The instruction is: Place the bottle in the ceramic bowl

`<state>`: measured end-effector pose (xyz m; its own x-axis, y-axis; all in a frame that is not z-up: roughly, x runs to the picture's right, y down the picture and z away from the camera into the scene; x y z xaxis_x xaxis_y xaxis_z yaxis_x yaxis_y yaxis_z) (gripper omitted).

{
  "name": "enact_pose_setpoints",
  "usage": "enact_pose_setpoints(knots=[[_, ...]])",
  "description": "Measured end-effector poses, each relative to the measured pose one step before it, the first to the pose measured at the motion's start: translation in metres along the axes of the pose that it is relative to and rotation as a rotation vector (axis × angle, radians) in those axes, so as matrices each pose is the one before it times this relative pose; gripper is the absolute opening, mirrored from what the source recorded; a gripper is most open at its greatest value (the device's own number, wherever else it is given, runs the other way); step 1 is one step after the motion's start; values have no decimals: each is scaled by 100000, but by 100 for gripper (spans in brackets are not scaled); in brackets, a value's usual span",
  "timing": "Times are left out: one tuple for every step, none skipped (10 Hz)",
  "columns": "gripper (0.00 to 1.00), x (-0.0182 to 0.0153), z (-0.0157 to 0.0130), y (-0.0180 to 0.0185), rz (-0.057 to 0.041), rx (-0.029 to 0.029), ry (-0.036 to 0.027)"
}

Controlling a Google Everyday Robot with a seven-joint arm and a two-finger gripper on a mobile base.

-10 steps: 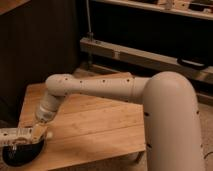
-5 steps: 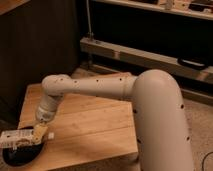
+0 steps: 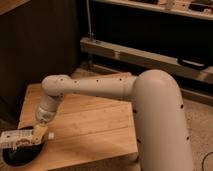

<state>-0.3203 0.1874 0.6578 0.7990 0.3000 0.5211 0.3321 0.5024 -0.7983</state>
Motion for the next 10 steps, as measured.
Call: enact_pose_setpoints(knots=[[0, 31, -14, -8, 53, 24, -13], [0, -8, 29, -30, 71, -16, 125], [0, 112, 43, -146, 931, 63, 617], [0, -194, 254, -305, 643, 10, 523], [0, -375, 551, -303, 448, -386, 237], [0, 206, 382, -227, 1323, -127, -562], [0, 72, 292, -100, 898, -7, -617], [0, -178, 480, 33, 809, -88, -527], [0, 100, 270, -61, 1276, 280, -220], [0, 167, 523, -57, 2283, 338, 117]])
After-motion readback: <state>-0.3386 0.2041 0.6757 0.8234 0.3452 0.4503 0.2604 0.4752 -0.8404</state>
